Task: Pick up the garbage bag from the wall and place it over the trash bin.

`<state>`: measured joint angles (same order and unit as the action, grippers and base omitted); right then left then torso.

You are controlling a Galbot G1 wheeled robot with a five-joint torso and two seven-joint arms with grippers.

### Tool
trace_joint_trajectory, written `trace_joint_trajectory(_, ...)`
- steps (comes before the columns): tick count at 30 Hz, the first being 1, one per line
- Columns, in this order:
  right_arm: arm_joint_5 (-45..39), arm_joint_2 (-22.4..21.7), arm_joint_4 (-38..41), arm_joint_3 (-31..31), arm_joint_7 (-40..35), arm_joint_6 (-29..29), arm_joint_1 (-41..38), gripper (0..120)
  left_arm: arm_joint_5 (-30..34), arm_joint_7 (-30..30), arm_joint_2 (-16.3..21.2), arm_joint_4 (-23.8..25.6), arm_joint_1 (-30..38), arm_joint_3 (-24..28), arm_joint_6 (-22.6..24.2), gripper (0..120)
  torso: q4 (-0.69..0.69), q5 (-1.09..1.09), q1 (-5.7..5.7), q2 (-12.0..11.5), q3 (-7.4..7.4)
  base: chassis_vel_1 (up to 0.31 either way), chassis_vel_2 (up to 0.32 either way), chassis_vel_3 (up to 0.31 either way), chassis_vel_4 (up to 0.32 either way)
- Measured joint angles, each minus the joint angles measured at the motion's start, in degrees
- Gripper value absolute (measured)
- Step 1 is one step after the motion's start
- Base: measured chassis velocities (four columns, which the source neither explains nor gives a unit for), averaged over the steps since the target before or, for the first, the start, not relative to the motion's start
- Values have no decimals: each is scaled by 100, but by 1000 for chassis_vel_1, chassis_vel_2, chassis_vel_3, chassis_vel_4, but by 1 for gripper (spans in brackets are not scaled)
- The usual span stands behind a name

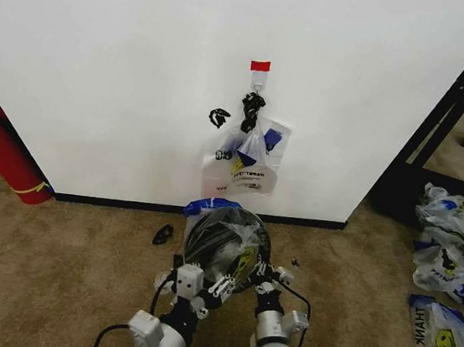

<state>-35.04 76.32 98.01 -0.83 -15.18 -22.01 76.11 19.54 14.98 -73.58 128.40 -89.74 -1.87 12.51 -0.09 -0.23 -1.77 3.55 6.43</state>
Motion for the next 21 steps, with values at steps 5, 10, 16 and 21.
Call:
trace_joint_trajectory(5, 428, -26, -191, 20, 410, -186, -49, 0, 113, 407, -316, -541, 504, 245, 359, 21, 1, 1, 0, 0, 0, 0, 0, 0, 0)
trace_joint_trajectory(10, 685, -80, -253, -11, 638, -273, -58, 0, 106, 696, -655, -1154, 1013, 343, 464, 4, 0, 1, 0, 0, 0, 0, 0, 0, 0)
trace_joint_trajectory(16, 708, -131, -188, -85, 712, -320, 9, 0, -248, 851, -812, -1462, 1291, 312, 568, 0, 0, 1, 0, 0, 0, 0, 0, 0, 0)
trace_joint_trajectory(21, 818, -145, -123, -130, 805, -489, 101, 0, -582, 1053, -867, -1689, 1457, 265, 744, 0, 1, 2, 0, 0, 0, 0, 0, 0, 0)
